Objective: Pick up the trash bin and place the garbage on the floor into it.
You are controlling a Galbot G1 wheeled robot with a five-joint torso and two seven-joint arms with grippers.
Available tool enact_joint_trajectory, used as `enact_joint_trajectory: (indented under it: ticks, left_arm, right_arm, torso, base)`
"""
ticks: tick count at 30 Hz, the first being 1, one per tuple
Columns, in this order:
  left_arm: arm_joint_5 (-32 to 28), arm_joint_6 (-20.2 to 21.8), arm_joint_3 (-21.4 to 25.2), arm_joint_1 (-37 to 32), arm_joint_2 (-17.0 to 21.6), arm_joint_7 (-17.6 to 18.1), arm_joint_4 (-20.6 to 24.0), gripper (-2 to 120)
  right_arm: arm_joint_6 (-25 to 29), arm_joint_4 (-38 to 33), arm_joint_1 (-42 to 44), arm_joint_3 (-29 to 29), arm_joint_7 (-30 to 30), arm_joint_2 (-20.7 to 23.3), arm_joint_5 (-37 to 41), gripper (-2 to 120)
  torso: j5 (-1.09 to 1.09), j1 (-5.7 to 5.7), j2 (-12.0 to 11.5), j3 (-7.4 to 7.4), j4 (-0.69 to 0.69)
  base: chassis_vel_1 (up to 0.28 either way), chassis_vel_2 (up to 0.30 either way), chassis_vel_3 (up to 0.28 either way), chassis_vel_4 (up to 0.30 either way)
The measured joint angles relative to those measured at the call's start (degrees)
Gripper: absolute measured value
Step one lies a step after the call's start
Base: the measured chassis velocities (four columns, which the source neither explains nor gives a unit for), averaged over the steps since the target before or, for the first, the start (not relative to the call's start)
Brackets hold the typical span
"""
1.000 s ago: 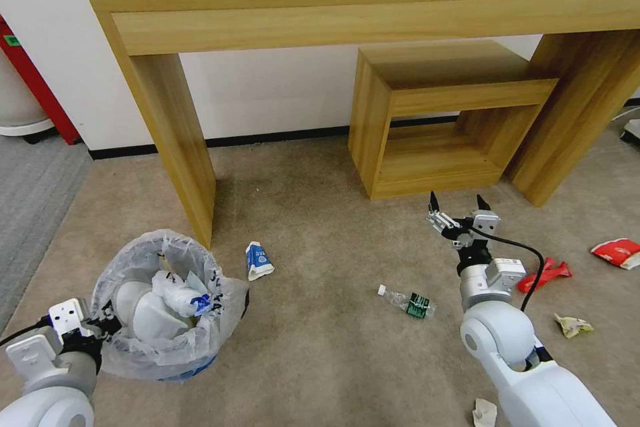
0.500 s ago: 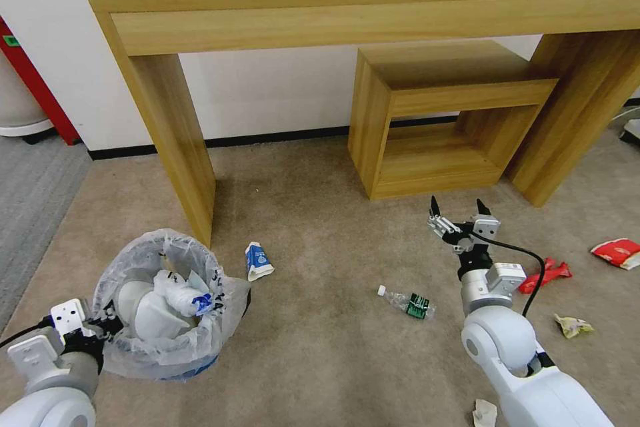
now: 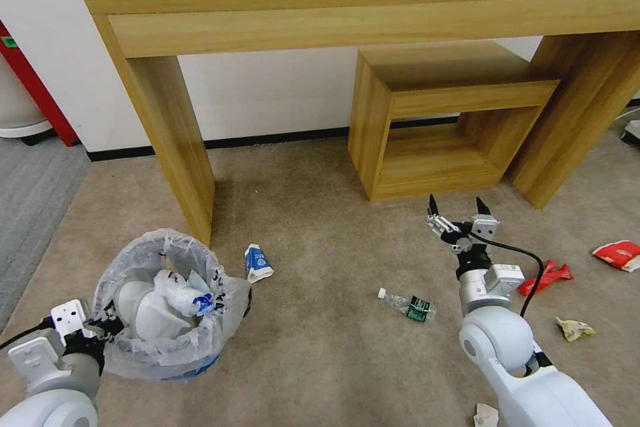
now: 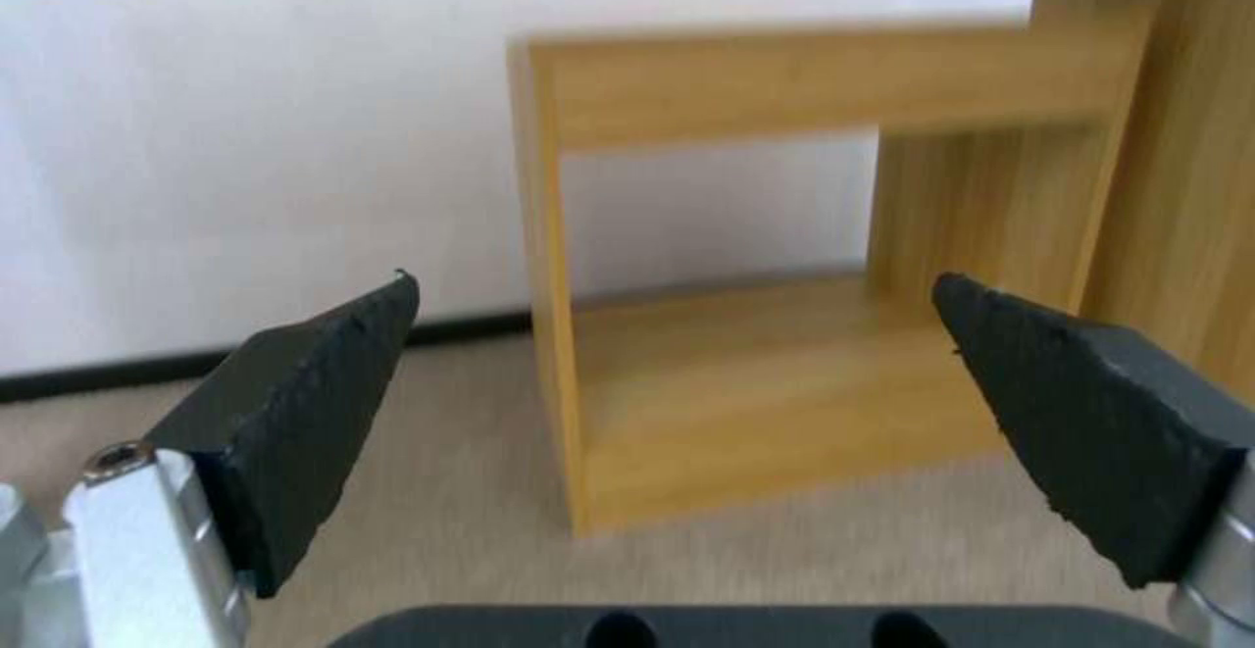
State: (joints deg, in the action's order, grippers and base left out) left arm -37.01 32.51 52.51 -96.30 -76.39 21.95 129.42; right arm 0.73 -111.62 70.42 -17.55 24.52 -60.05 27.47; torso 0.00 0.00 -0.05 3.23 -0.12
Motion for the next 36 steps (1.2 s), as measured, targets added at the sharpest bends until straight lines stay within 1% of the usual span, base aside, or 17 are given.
enact_joint_trajectory:
  ticks: [1, 4, 5, 7, 9, 11, 13, 15, 18, 20, 23, 24, 27, 29, 32, 35, 36]
  left_arm:
    - [0.0, 0.0, 0.0, 0.0, 0.0, 0.0, 0.0, 0]
    - [0.1, 0.0, 0.0, 0.3, -0.2, 0.0, -0.2, 0]
    - [0.1, 0.0, 0.0, 0.3, -0.2, 0.0, -0.2, 0]
    - [0.1, -0.1, 0.0, 0.4, -0.3, 0.0, -0.4, 0]
    - [0.1, -0.1, 0.0, 0.5, -0.3, 0.0, -0.5, 0]
    - [0.1, -0.3, 0.1, 0.8, -0.5, 0.0, -0.8, 0]
    - [0.1, -0.4, 0.1, 0.9, -0.6, 0.0, -1.0, 0]
    - [0.2, -0.6, 0.1, 1.1, -0.9, -0.1, -1.4, 0]
    - [0.4, -0.7, -0.1, 1.4, -1.0, -0.1, -1.9, 0]
    - [0.4, -0.8, -0.2, 1.7, -0.9, -0.1, -2.1, 0]
    - [0.3, -0.8, -0.5, 2.9, -0.6, 0.0, -2.9, 0]
    - [0.3, -0.8, -0.5, 2.9, -0.6, 0.0, -2.9, 0]
    - [-0.1, -0.6, -2.2, 5.2, 0.6, 0.1, -5.1, 0]
    - [-0.2, -0.6, -2.6, 5.6, 0.9, 0.0, -5.6, 0]
    - [-0.3, -0.6, -2.8, 5.7, 1.0, -0.1, -6.1, 0]
    - [-0.6, -0.5, -2.6, 5.9, 1.1, -0.1, -6.1, 0]
    - [-0.6, -0.5, -2.6, 5.9, 1.1, -0.1, -6.1, 0]
  right_arm:
    - [0.0, 0.0, 0.0, 0.0, 0.0, 0.0, 0.0, 100]
    - [-6.2, 0.1, -1.5, 3.5, 4.5, 1.6, 5.5, 100]
    - [-6.2, 0.1, -1.5, 3.5, 4.5, 1.6, 5.5, 100]
    - [-10.4, 1.1, -2.8, 5.7, 6.5, 3.1, 9.3, 100]
    - [-11.6, 1.7, -3.3, 6.4, 7.0, 3.8, 10.8, 100]
    - [-15.8, 3.0, -4.3, 8.3, 8.8, 5.0, 16.0, 100]
    - [-17.0, 3.6, -4.6, 9.0, 9.7, 5.2, 17.9, 100]
    - [-19.1, 5.3, -5.2, 10.3, 12.7, 4.7, 21.0, 100]
    - [-21.3, 7.5, -5.2, 11.1, 14.6, 3.6, 22.3, 100]
    - [-22.2, 8.7, -5.3, 11.6, 14.8, 3.4, 22.3, 100]
    - [-23.3, 13.4, -5.9, 14.2, 11.3, 6.2, 19.1, 100]
    - [-23.3, 13.4, -5.9, 14.2, 11.3, 6.2, 19.1, 100]
    - [-23.1, 18.1, -5.7, 15.8, 6.4, 9.5, 12.5, 100]
    - [-22.4, 19.7, -5.9, 16.5, 5.1, 10.1, 10.3, 100]
    - [-21.8, 22.5, -7.5, 18.7, 3.0, 10.8, 8.0, 100]
    - [-19.9, 26.3, -10.6, 24.2, 1.4, 10.6, 5.9, 100]
    - [-19.9, 26.3, -10.6, 24.2, 1.4, 10.6, 5.9, 100]
  torso:
    - [0.00, 0.00, 0.0, 0.00, 0.00]
    - [0.00, 0.00, 0.0, 0.00, 0.00]
    - [0.00, 0.00, 0.0, 0.00, 0.00]
    - [0.00, 0.00, 0.0, 0.00, 0.01]
    - [0.01, 0.00, 0.0, 0.00, 0.00]
    - [0.00, 0.00, 0.0, 0.00, 0.00]
    - [0.00, 0.00, 0.0, 0.00, 0.00]
    - [0.00, 0.00, 0.0, 0.00, 0.01]
    - [0.01, 0.00, 0.0, 0.00, 0.00]
    - [0.01, 0.00, 0.0, 0.00, 0.00]
    - [0.01, 0.00, 0.0, 0.00, 0.01]
    - [0.01, 0.00, 0.0, 0.00, 0.01]
    - [-0.01, 0.00, 0.0, 0.00, -0.01]
    - [-0.03, 0.00, 0.0, 0.01, -0.05]
    - [0.01, 0.00, 0.0, 0.00, -0.02]
    - [0.00, 0.00, 0.0, 0.00, 0.02]
    - [0.00, 0.00, 0.0, 0.00, 0.02]
  base:
    - [0.000, 0.000, 0.000, 0.000]
    - [0.000, 0.000, 0.000, 0.000]
    - [0.000, 0.000, 0.000, 0.000]
    - [0.000, 0.000, 0.000, 0.000]
    - [0.000, 0.000, 0.000, 0.000]
    - [0.000, 0.000, 0.000, 0.000]
    - [0.000, 0.000, 0.000, 0.000]
    - [0.000, 0.000, 0.000, 0.000]
    - [0.000, 0.000, 0.000, 0.000]
    - [0.000, 0.000, 0.000, 0.000]
    - [0.000, 0.000, 0.000, 0.000]
    - [0.000, 0.000, 0.000, 0.000]
    - [0.000, 0.000, 0.000, 0.000]
    - [0.000, 0.000, 0.000, 0.000]
    - [0.000, 0.000, 0.000, 0.000]
    - [0.000, 0.000, 0.000, 0.000]
    - [0.000, 0.000, 0.000, 0.000]
